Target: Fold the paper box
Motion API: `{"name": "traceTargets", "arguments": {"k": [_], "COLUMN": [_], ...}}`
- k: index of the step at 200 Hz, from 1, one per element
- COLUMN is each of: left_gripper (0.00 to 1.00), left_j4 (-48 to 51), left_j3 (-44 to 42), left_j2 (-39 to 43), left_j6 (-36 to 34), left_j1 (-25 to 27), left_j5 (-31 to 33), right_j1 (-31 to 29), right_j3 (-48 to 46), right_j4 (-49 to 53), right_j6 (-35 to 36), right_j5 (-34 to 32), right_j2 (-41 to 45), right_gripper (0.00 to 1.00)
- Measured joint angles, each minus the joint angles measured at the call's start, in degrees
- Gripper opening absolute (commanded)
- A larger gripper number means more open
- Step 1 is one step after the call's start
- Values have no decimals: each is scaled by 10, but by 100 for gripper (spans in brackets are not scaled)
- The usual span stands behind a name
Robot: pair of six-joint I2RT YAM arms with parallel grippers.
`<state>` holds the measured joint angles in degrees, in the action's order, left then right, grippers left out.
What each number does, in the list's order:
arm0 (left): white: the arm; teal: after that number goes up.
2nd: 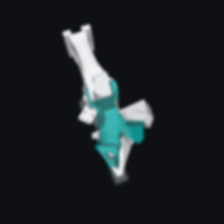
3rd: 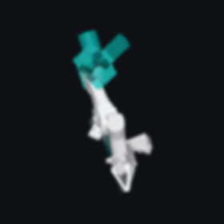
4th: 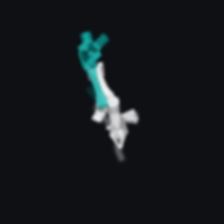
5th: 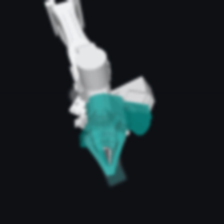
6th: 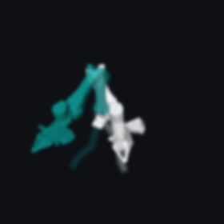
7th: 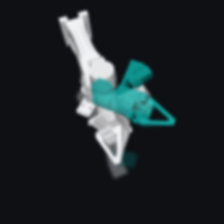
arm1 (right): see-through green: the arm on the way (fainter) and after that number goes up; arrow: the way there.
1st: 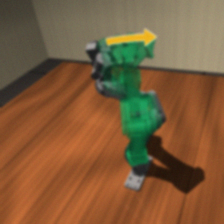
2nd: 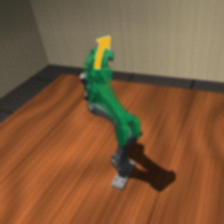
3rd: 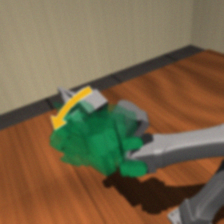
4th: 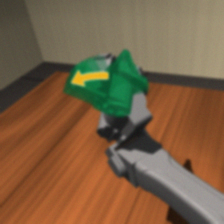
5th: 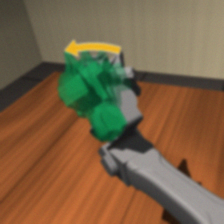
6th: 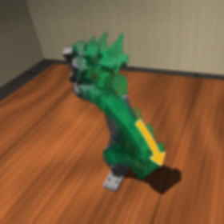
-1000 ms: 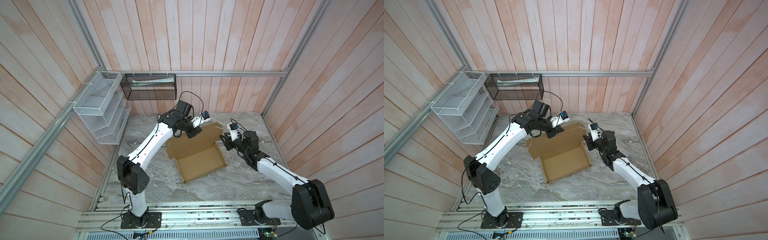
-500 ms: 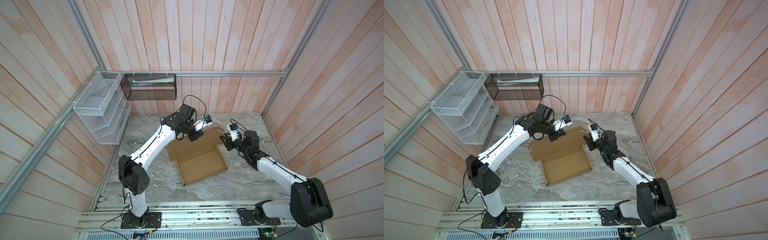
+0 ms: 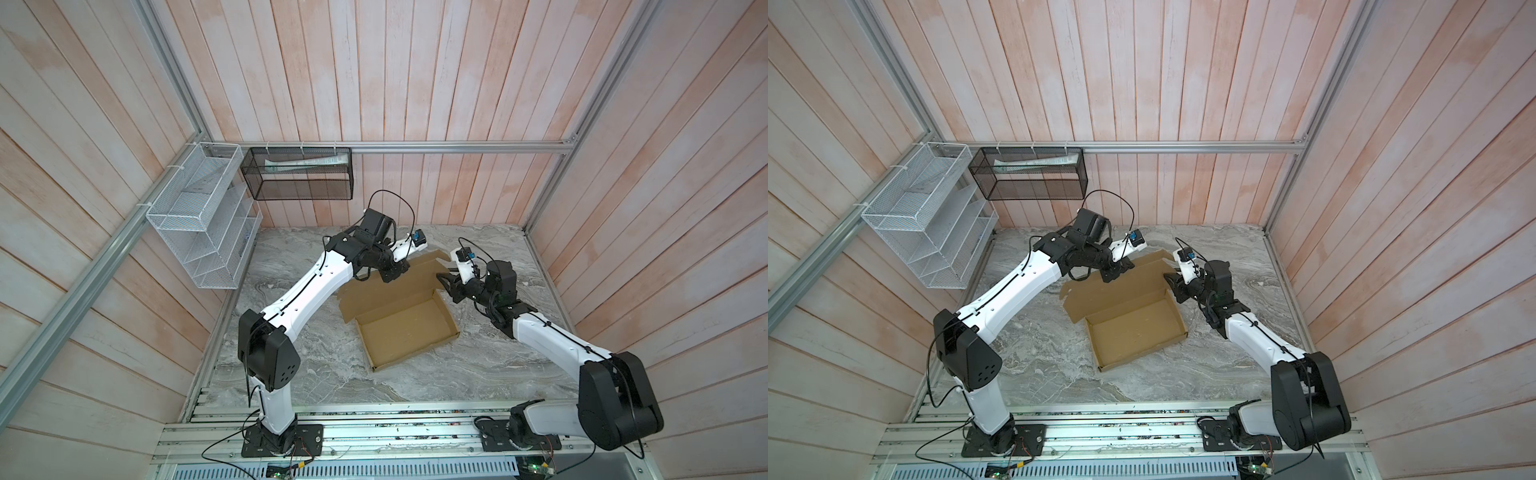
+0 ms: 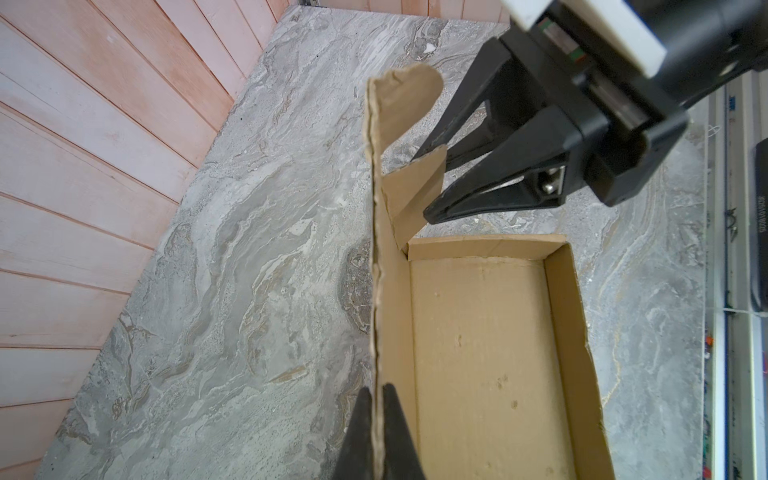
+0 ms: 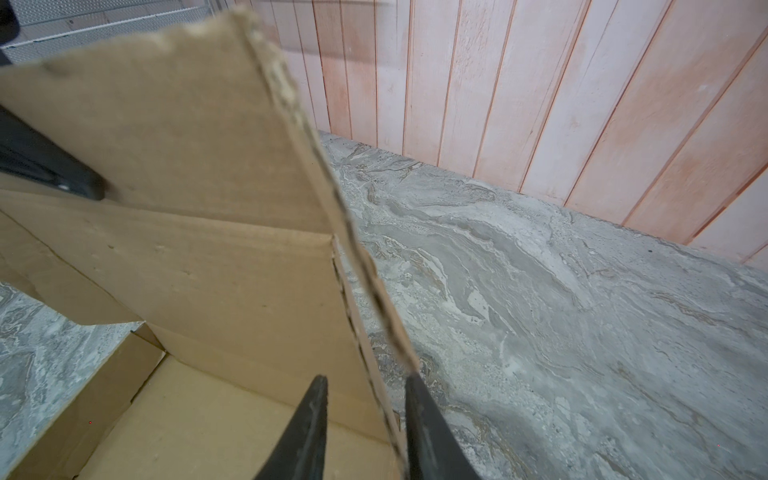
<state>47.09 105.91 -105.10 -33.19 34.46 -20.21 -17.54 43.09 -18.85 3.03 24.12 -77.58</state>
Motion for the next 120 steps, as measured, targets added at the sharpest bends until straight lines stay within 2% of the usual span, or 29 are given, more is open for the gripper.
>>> {"name": "traceTargets", "arguments": {"k": [73, 120], "left_gripper": [0, 0], "left_j4": [-10, -18], "left_j3": [-3, -10], "left_j2": [0, 0], "left_j6": [0, 1], "left_j1": [5, 6], "left_j5": [8, 8], "right_j1": [-7, -9], "right_j3": [-6, -26], "right_j4": [-7, -26], "right_j6": [-13, -22], "right_j5": [-23, -57], "right_j2": [12, 31], "right_gripper": [16, 13]}}
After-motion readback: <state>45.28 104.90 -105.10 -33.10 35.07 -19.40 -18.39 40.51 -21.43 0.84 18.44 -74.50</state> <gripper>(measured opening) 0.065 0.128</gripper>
